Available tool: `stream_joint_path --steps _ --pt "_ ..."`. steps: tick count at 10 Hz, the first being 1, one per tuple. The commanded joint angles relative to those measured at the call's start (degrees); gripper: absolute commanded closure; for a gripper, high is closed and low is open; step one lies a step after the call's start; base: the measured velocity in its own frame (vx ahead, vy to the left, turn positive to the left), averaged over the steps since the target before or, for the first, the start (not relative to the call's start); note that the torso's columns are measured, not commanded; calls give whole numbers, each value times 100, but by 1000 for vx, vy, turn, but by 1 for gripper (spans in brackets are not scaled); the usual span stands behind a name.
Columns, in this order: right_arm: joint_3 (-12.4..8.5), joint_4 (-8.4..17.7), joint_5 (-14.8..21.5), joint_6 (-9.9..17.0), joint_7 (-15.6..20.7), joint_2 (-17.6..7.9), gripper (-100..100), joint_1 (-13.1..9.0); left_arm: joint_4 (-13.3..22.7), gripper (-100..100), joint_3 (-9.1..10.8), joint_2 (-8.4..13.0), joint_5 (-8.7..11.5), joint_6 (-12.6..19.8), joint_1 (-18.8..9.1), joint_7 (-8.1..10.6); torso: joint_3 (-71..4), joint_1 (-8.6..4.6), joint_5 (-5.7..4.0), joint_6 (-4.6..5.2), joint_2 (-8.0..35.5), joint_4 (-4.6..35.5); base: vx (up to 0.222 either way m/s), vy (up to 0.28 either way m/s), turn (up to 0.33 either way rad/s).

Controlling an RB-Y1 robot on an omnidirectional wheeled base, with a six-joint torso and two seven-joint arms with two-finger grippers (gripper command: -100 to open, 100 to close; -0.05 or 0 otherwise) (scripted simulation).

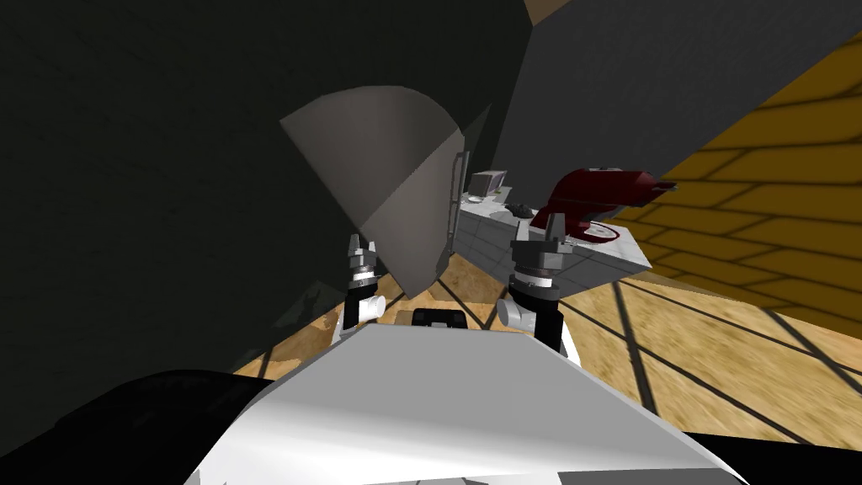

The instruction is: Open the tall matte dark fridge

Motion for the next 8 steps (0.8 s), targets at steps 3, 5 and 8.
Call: stream_joint_path --steps 3,5,8 --pt "0 0 0 0 0 0 0 0 0 0 0 0 0 0 0 0 -2535 0 0 0 1271 1269 0 0 0" --pt "0 0 0 0 0 0 0 0 62 -100 -25 261 23 86 -131 1 -4227 0 0 0 2116 2114 6 1 -29" --pt "0 2 0 0 0 0 0 1 315 -100 -114 784 108 432 -595 -6 -4763 4 1 0 2372 2374 24 18 -122"
